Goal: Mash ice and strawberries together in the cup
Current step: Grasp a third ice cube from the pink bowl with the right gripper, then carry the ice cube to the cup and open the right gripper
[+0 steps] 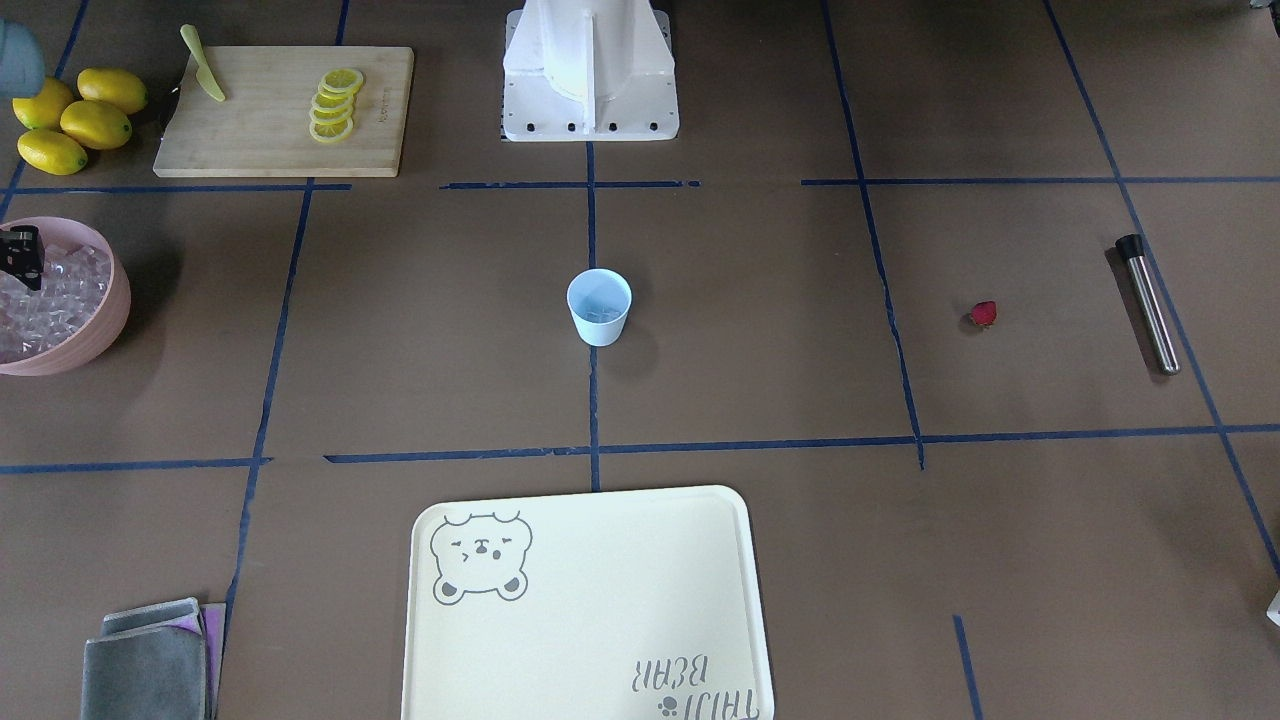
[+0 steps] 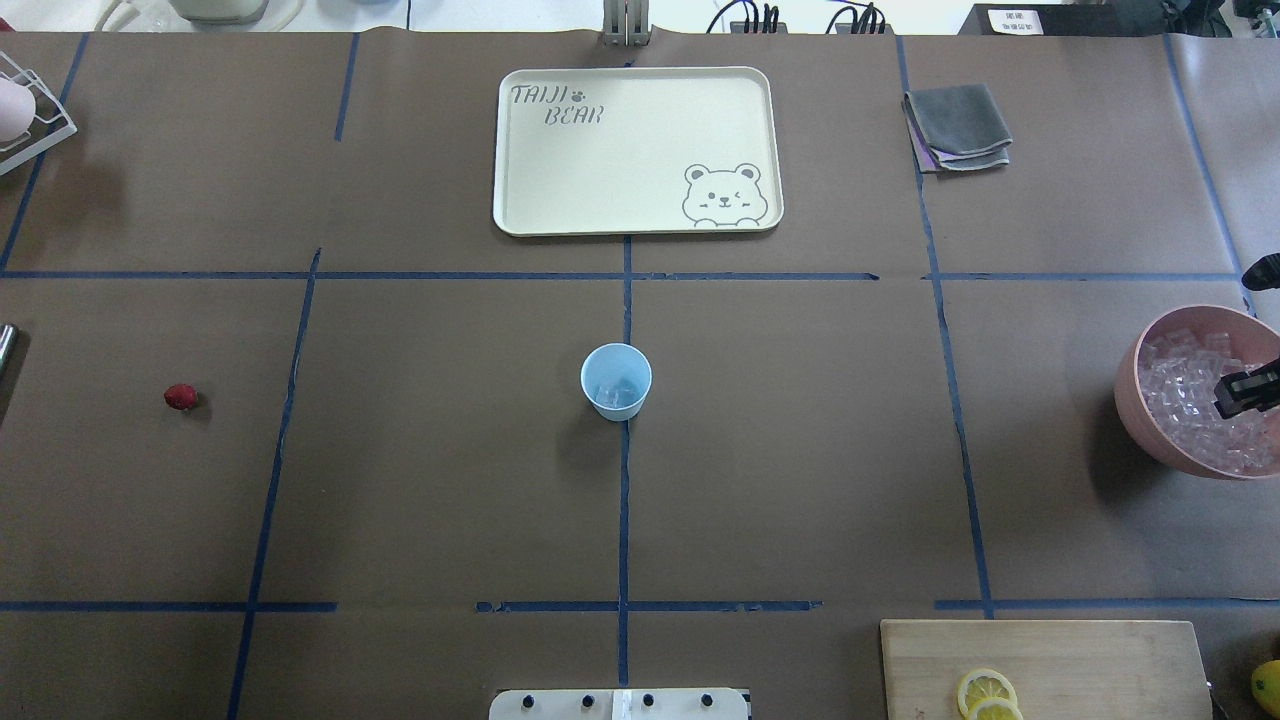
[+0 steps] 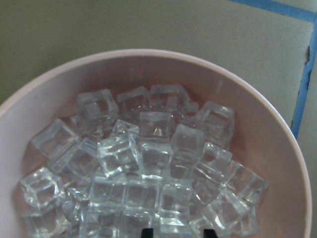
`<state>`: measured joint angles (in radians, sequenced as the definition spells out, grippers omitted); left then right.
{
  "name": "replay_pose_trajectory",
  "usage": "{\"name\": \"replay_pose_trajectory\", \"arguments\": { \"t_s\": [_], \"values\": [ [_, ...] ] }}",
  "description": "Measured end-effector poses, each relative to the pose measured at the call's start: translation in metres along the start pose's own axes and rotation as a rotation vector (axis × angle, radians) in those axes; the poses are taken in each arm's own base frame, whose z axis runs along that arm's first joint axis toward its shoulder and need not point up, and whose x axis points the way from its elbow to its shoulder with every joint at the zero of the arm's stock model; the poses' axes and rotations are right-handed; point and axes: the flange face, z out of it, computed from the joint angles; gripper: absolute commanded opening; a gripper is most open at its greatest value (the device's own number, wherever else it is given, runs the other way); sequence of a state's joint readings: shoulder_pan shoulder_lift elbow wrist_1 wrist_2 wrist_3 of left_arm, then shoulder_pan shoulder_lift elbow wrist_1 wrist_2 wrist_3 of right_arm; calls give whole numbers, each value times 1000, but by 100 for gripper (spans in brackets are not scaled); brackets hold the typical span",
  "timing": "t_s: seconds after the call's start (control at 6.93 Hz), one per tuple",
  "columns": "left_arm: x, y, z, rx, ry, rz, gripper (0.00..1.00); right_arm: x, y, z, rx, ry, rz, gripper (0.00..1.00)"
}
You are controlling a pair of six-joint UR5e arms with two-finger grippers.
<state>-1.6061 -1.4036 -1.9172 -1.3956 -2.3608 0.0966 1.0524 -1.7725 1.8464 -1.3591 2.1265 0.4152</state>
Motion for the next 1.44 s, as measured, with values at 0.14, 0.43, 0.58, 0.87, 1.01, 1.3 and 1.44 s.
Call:
{"name": "replay_pose_trajectory", "arguments": {
  "t_s": [0.14,0.43,0.58,0.87,1.01,1.3,1.44],
  "values": [
    [0,0,0,0,0,0,100,0,0,-1,1,-1,0,0],
    [0,0,0,-1,0,-1,100,-18,-10,-20,38,-32,-19,0],
    [0,1,0,-1,0,-1,100,-37,-15,-47,79,-69,-29,0],
    [0,1,0,-1,1,-2,100,-96,-40,-101,165,-170,88,0],
    [0,1,1,-2,1,-2,100,-143,-53,-118,171,-238,166,0],
    [-2,1,2,-5,1,-5,100,-271,-67,-144,143,-378,314,0],
    [-3,1,3,-7,1,-7,100,-349,-63,-148,137,-425,376,0]
  ]
}}
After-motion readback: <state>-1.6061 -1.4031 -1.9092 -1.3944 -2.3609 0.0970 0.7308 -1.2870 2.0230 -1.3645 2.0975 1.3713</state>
